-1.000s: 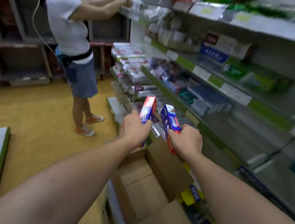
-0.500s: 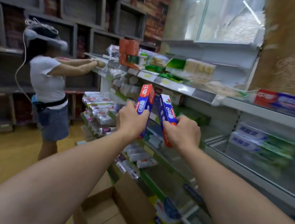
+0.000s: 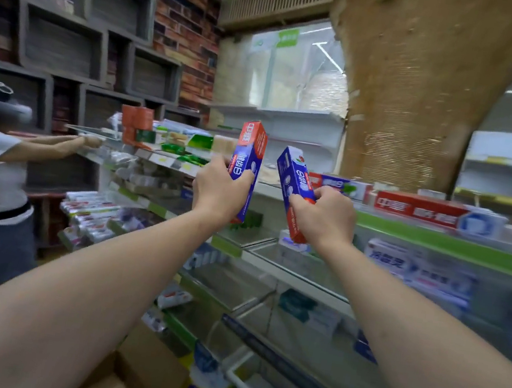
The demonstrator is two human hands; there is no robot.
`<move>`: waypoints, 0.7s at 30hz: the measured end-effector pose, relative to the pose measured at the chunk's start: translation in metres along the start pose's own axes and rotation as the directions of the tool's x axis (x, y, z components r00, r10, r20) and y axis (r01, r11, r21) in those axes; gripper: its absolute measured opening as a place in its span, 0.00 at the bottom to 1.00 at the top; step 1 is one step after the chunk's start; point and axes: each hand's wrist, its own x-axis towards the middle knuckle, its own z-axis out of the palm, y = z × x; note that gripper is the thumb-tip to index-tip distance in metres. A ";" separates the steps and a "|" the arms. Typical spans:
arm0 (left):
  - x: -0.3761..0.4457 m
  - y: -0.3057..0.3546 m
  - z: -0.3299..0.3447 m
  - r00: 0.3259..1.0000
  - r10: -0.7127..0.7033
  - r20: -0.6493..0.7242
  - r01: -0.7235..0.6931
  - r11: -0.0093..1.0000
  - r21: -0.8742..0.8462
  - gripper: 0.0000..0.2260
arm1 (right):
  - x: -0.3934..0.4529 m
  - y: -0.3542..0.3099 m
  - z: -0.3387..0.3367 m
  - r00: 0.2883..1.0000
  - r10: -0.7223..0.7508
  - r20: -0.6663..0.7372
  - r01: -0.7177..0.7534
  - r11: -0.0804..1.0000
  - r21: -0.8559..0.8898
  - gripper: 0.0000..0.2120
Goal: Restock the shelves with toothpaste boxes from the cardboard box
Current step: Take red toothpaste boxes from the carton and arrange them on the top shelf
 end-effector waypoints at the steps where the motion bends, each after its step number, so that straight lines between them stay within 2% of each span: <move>1: -0.007 0.014 0.006 1.000 0.021 0.007 -0.021 1.000 -0.003 0.11 | 0.001 0.008 -0.017 1.000 0.010 -0.013 -0.010 1.000 -0.002 0.22; 10: -0.066 0.117 0.066 0.980 0.136 0.146 -0.123 0.988 -0.095 0.12 | -0.009 0.068 -0.157 0.980 0.108 -0.170 -0.126 0.987 -0.098 0.18; 16: -0.102 0.166 0.110 0.941 0.240 0.237 -0.191 0.959 -0.211 0.16 | -0.017 0.101 -0.217 0.958 0.150 -0.246 -0.195 0.966 -0.169 0.19; 21: -0.115 0.203 0.149 0.899 0.334 0.283 -0.244 0.919 -0.309 0.14 | -0.013 0.130 -0.254 0.925 0.176 -0.336 -0.263 0.936 -0.234 0.20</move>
